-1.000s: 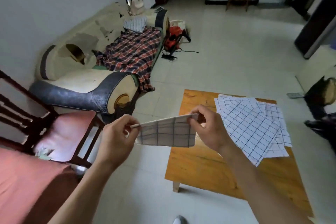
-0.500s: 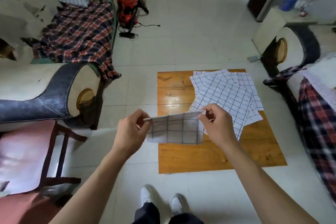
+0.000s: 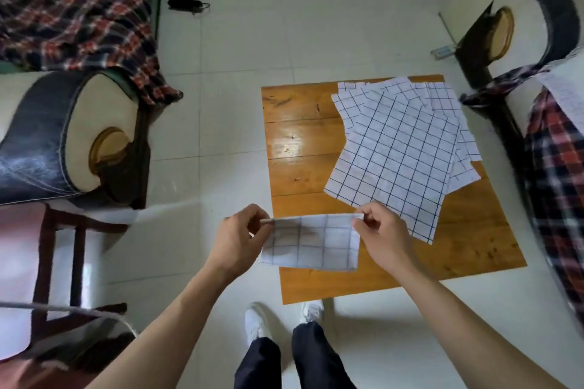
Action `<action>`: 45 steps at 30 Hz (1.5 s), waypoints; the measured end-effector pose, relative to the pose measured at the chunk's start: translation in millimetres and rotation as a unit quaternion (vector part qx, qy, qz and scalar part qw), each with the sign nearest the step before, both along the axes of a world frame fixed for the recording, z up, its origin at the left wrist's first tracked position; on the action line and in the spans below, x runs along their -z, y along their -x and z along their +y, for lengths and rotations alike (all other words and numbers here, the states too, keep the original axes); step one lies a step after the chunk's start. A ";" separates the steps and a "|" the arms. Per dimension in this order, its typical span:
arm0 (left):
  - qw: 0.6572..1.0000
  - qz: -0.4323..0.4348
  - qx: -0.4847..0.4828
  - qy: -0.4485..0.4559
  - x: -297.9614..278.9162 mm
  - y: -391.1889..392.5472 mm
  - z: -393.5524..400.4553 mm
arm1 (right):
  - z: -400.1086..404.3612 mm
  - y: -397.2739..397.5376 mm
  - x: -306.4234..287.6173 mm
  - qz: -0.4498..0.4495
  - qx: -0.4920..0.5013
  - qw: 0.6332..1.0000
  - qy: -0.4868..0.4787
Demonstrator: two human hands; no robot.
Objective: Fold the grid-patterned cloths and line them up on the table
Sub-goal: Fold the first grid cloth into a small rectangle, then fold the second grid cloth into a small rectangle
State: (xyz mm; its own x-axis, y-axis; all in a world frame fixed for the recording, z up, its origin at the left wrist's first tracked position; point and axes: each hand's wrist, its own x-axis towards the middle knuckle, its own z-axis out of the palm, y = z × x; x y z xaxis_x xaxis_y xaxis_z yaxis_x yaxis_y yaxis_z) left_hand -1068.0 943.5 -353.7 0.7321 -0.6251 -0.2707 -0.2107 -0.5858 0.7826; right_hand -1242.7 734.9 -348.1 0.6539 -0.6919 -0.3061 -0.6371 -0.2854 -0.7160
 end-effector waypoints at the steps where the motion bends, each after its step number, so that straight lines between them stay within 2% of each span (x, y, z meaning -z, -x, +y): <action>1: 1.000 0.008 -0.003 -0.002 16.0 -0.9 -3.4 | -1.5 -0.7 14.5 0.013 0.002 1.000 -0.011; 6: 0.999 0.034 -0.020 -0.020 92.9 3.9 -9.8 | -6.1 -2.0 94.1 0.038 0.044 0.997 -0.044; 12: 0.996 0.049 -0.015 -0.070 164.9 10.3 -12.0 | -2.3 0.6 165.5 0.116 0.036 0.992 -0.043; 16: 0.993 0.044 -0.007 -0.107 190.8 9.9 -23.0 | -3.7 1.5 183.8 0.155 0.040 0.987 -0.034; 20: 0.988 0.054 -0.037 -0.142 188.5 -3.2 -31.2 | -7.1 -2.8 170.0 0.170 0.042 0.984 0.013; 25: 0.992 0.008 -0.039 -0.121 147.1 -28.4 -33.0 | -11.9 -13.4 126.2 0.130 0.038 0.991 0.017; 29: 0.994 -0.038 -0.028 -0.100 84.5 -46.3 -38.8 | -13.2 -34.3 72.8 0.066 0.005 0.997 0.036; 32: 0.992 -0.070 -0.026 -0.105 34.0 -50.5 -37.9 | -14.9 -49.8 24.9 0.056 -0.045 0.995 0.063; 40: 0.979 -0.183 -0.011 -0.090 -91.5 -69.5 -27.5 | -17.9 -96.4 -102.8 0.032 -0.149 0.978 0.146; 45: 0.977 -0.204 -0.061 -0.029 -150.6 -110.7 -16.5 | -4.4 -137.5 -164.0 0.026 -0.179 0.962 0.204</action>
